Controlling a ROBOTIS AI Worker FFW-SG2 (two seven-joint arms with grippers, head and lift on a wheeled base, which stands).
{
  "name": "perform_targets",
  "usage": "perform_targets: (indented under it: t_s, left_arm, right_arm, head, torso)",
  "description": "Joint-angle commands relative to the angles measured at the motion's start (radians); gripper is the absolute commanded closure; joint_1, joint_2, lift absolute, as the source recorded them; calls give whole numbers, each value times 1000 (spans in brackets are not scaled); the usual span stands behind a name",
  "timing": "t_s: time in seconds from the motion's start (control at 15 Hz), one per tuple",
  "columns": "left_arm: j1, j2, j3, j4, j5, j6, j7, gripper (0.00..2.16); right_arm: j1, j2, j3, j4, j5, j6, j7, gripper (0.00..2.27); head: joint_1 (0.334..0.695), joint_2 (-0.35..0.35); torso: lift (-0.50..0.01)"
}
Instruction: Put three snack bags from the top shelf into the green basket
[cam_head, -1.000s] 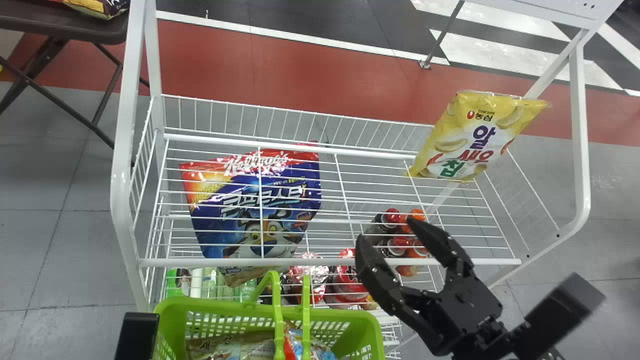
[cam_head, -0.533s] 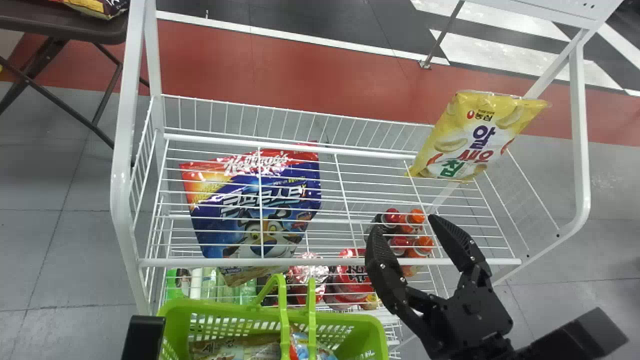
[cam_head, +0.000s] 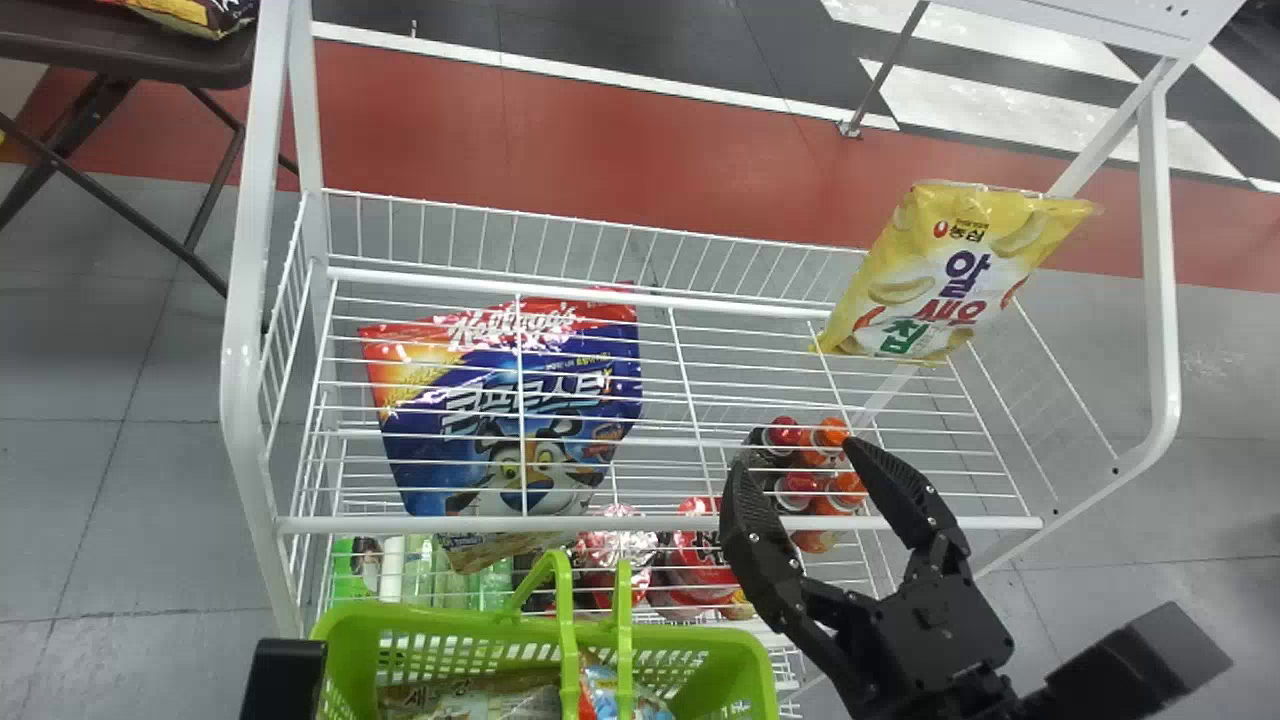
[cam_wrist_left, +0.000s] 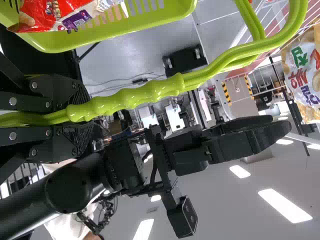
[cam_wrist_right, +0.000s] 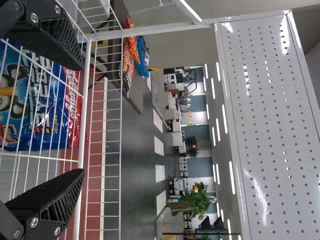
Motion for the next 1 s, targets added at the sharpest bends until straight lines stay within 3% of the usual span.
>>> perform_targets:
  t_s: [0.0, 0.93]
  left_arm:
    - [5, -2, 0, 0, 0, -5, 0, 2142]
    - [11, 0, 2, -11, -1, -14, 0, 2142]
  right_arm:
    - [0, 0, -2, -1, 0, -3, 0, 87]
    - [0, 6, -25, 1, -28, 6, 0, 87]
  head:
    - [695, -350]
    - [695, -350]
  torso:
    - [-50]
    - [-50]
